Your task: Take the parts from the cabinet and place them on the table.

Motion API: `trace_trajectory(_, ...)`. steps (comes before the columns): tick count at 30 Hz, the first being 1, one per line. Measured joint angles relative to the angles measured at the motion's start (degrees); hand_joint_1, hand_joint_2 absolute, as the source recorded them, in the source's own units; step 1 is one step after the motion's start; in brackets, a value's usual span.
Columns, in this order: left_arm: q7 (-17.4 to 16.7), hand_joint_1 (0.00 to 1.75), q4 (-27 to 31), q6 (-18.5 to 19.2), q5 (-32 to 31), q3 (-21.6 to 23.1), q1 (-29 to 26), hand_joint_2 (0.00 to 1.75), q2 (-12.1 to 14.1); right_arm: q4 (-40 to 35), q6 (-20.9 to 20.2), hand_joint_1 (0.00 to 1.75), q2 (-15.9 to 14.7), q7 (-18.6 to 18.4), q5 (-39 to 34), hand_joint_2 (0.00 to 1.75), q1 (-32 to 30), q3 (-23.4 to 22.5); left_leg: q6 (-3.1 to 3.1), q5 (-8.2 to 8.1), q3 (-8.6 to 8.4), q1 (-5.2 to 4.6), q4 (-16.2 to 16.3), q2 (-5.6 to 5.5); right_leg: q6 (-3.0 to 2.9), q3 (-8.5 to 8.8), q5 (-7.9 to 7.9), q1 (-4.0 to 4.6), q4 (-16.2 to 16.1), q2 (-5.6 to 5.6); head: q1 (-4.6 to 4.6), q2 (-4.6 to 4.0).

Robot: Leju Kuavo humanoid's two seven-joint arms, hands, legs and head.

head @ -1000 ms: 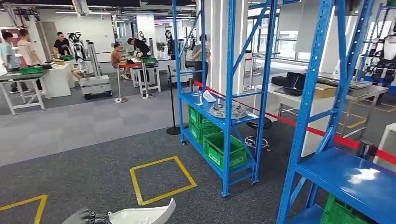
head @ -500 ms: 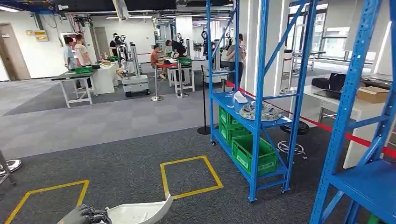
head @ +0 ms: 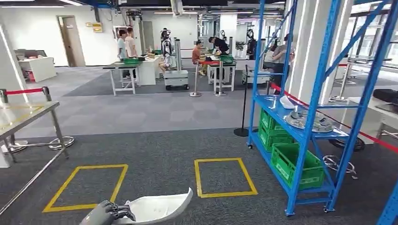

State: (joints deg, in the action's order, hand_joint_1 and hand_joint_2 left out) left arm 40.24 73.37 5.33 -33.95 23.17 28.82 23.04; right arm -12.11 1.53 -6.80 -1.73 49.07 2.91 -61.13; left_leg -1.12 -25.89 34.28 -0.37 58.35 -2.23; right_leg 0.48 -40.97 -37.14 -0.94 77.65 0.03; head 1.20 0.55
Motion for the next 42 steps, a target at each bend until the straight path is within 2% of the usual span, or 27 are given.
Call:
trace_trajectory(1,0.00,1.75,-0.02,0.00,-0.30,-0.11,-0.11,1.75,-0.34,-0.07,-0.13,0.00,-0.52,0.38,0.22,0.00,0.05,0.00,0.09,-0.05,0.00,0.17,0.19,-0.96,0.06,0.70,2.34,-0.09,-2.45,0.00,0.00,0.00)
trace_trajectory(3,-0.02,1.75,0.00,0.00,-0.63,-0.48,-0.01,1.75,-1.21,-0.15,-0.39,0.00,-1.14,0.53,0.66,0.00,0.04,0.00,0.60,-0.37,0.03,0.57,0.85,-2.56,0.51,4.83,7.77,-0.60,-11.76,1.04,0.04,0.00)
trace_trajectory(4,-0.02,1.75,0.02,0.00,-0.94,-0.66,0.03,1.75,-1.75,-0.18,-0.39,0.00,-1.42,0.55,0.96,0.00,0.04,0.02,1.02,-0.62,0.29,0.69,1.34,-3.28,0.99,6.59,9.01,-1.28,-15.94,3.71,0.04,0.00)
trace_trajectory(5,-0.02,1.75,0.02,0.00,-1.16,-0.83,0.12,1.75,-2.08,-0.22,-0.39,0.00,-1.51,0.57,1.38,0.00,0.06,0.02,1.65,-0.95,0.90,0.42,2.15,-4.13,1.22,6.85,8.16,-1.09,-16.60,5.29,0.04,0.00)
trace_trajectory(6,-0.02,1.75,0.04,0.00,-1.49,-0.94,0.10,1.75,-2.61,-0.26,-0.39,0.00,-1.75,0.59,1.73,0.00,0.17,0.04,1.97,-0.80,1.15,0.52,1.93,-4.67,0.75,6.72,8.22,-1.04,-16.45,3.91,0.02,0.00)
trace_trajectory(9,0.02,1.75,0.04,0.00,-2.05,-1.51,-0.09,1.75,-2.84,-0.31,-0.39,0.00,-1.97,0.79,2.03,0.00,0.52,0.04,3.04,-0.29,1.80,0.91,1.43,-6.53,-0.60,6.90,8.55,-1.00,-16.85,2.03,-0.02,0.00)
trace_trajectory(11,-0.02,1.75,0.09,-0.02,-2.36,-1.86,-0.09,1.75,-3.04,-0.44,-0.46,0.00,-2.25,1.01,2.67,0.00,0.38,0.04,3.28,-3.01,3.41,0.42,5.33,0.04,-1.41,7.21,8.61,-0.63,-17.23,0.72,-0.24,0.00)
trace_trajectory(13,-0.02,1.75,0.20,-0.02,-2.71,-1.94,-0.43,1.75,-3.45,-0.44,-0.72,0.00,-2.36,0.99,3.59,0.00,0.09,0.09,3.42,-7.42,7.62,0.57,14.21,1.68,-1.65,7.25,8.46,-0.27,-17.24,-0.84,-0.24,0.00)
trace_trajectory(14,-0.02,1.75,0.17,-0.02,-2.99,-1.99,-0.91,1.75,-3.59,-0.44,-0.92,0.00,-2.38,0.92,3.96,0.00,0.10,0.20,3.36,-8.57,9.38,0.57,18.02,1.80,-1.80,7.27,8.35,-0.14,-17.23,-1.64,-0.26,0.00)
trace_trajectory(15,-0.02,1.75,0.15,-0.02,-3.12,-2.10,-1.23,1.75,-3.63,-0.44,-1.03,0.00,-2.38,0.94,4.20,0.00,0.13,0.24,3.29,-8.30,9.82,0.56,18.88,1.80,-1.89,7.33,8.29,-0.06,-17.22,-2.26,-0.26,0.00)
trace_trajectory(16,-0.02,1.75,0.15,-0.04,-3.21,-2.21,-1.46,1.75,-3.67,-0.44,-1.35,0.00,-2.36,0.94,4.44,0.00,0.14,0.28,3.12,-6.83,8.92,0.52,17.23,1.83,-2.00,7.46,8.17,0.06,-17.21,-3.04,-0.26,0.00)
trace_trajectory(18,-0.02,1.75,0.22,-0.11,-3.34,-2.43,-1.46,1.75,-3.67,-0.44,-1.77,0.00,-2.25,0.94,4.81,0.00,0.27,0.39,2.55,-2.16,4.19,0.33,8.33,2.68,-1.97,7.96,7.81,0.18,-17.22,-4.47,-0.26,0.00)
trace_trajectory(19,-0.02,1.75,0.28,-0.13,-3.45,-2.65,-1.42,1.75,-3.70,-0.44,-2.08,0.00,-2.23,0.92,4.98,0.00,0.31,0.44,2.02,-0.27,1.43,-0.06,3.29,5.13,-1.85,8.32,7.57,0.23,-17.23,-5.10,-0.26,0.00)
trace_trajectory(20,-0.02,1.75,0.28,-0.13,-3.54,-2.71,-1.22,1.75,-3.70,-0.42,-2.25,0.00,-2.16,0.94,5.18,0.00,0.28,0.55,1.89,-1.23,0.70,-0.85,1.64,6.81,-1.47,8.43,7.28,0.57,-17.08,-5.74,-0.28,0.00)
trace_trajectory(24,0.00,1.75,0.26,-0.11,-3.95,-2.80,-1.09,1.75,-3.87,-0.42,-3.08,0.00,-1.40,0.88,5.90,0.00,0.78,1.03,0.55,-0.47,0.55,-0.73,0.90,3.41,-0.42,9.40,6.90,0.66,-17.62,-8.62,-0.22,0.00)
trace_trajectory(26,-0.04,1.75,0.31,-0.13,-3.96,-2.91,-0.80,1.75,-3.98,-0.42,-3.28,0.00,-1.09,1.03,6.12,0.00,1.10,1.29,0.07,-0.11,0.06,-0.17,0.34,2.45,0.11,8.32,5.32,0.04,-14.94,-2.77,-0.18,0.00)
trace_trajectory(27,-0.04,1.75,0.31,-0.13,-3.93,-2.93,-0.69,1.75,-4.11,-0.42,-3.28,0.00,-1.05,1.01,6.12,0.00,1.00,1.38,-0.09,-0.11,0.10,-0.11,0.36,1.91,0.23,6.08,3.21,-0.02,-10.73,-0.96,-0.05,0.00)
trace_trajectory(29,-0.02,1.75,0.22,-0.11,-3.95,-2.91,-1.04,1.75,-4.53,-0.42,-3.52,0.00,-1.05,1.10,6.12,0.00,0.47,1.57,-0.19,-0.15,0.17,-0.11,0.46,0.24,0.52,0.89,0.16,-0.01,-1.56,-0.19,0.02,0.00)
trace_trajectory(30,-0.02,1.75,0.15,-0.13,-3.95,-2.91,-1.15,1.75,-4.61,-0.42,-3.91,0.00,-0.96,1.36,6.16,0.00,0.39,1.64,-0.18,-0.16,0.20,-0.08,0.58,-0.39,0.56,-0.06,0.51,-0.03,-0.43,-0.15,0.02,0.00)
trace_trajectory(31,-0.02,1.75,0.11,-0.13,-3.98,-2.91,-1.21,1.75,-4.66,-0.42,-4.19,0.00,-0.79,1.62,6.29,0.00,0.40,1.73,-0.11,-0.20,0.18,0.01,0.69,-1.17,0.57,0.03,2.19,-0.09,-1.64,-0.15,0.04,0.00)
trace_trajectory(33,-0.02,1.75,0.11,-0.13,-4.22,-2.91,-1.16,1.75,-4.68,-0.42,-4.63,0.00,-0.59,1.90,6.76,0.00,0.41,1.86,0.26,-0.43,0.15,0.31,1.12,-2.65,0.76,3.60,7.60,-0.38,-10.20,0.46,0.07,0.00)
trace_trajectory(34,-0.04,1.75,0.13,-0.13,-4.37,-2.91,-1.16,1.75,-4.72,-0.39,-5.02,0.00,-0.46,2.10,6.84,0.00,0.39,2.01,0.71,-0.69,0.31,0.40,1.53,-3.37,1.10,6.00,9.63,-0.90,-15.57,2.79,0.07,0.00)
trace_trajectory(35,-0.09,1.75,0.18,-0.18,-4.48,-2.93,-1.15,1.75,-4.70,-0.28,-5.60,0.00,-0.17,2.54,6.91,0.00,0.45,2.10,1.29,-0.89,0.90,0.20,2.01,-4.11,1.29,6.38,8.51,-0.83,-16.41,5.19,0.11,0.00)
trace_trajectory(39,-0.22,1.75,0.28,-0.26,-5.00,-3.13,-1.50,1.75,-4.33,-0.22,-6.99,0.00,0.57,3.24,6.82,0.00,0.61,2.14,2.73,-0.24,1.65,0.56,1.30,-6.64,-0.59,6.41,8.98,-0.70,-16.79,2.02,0.04,0.00)
trace_trajectory(40,-0.24,1.75,0.30,-0.31,-5.07,-3.17,-1.72,1.75,-4.07,-0.24,-7.17,0.00,0.66,3.22,6.80,0.00,0.78,2.14,2.80,-0.60,1.63,0.47,1.88,-4.20,-1.06,6.58,9.16,-0.74,-17.05,1.40,0.00,0.00)
trace_trajectory(41,-0.35,1.75,0.28,-0.33,-5.18,-3.21,-1.55,1.75,-3.94,-0.22,-7.48,0.00,0.74,3.22,6.80,0.00,0.70,2.14,3.07,-2.21,2.68,0.20,3.93,-0.75,-1.51,6.71,9.07,-0.59,-17.26,0.78,-0.20,0.00)
trace_trajectory(42,-0.37,1.75,0.28,-0.33,-5.18,-3.21,-1.41,1.75,-3.96,-0.22,-7.63,0.00,0.90,3.11,6.80,0.00,0.53,2.14,3.31,-4.56,4.61,0.25,7.81,0.84,-1.69,6.72,9.07,-0.39,-17.30,0.00,-0.20,0.00)
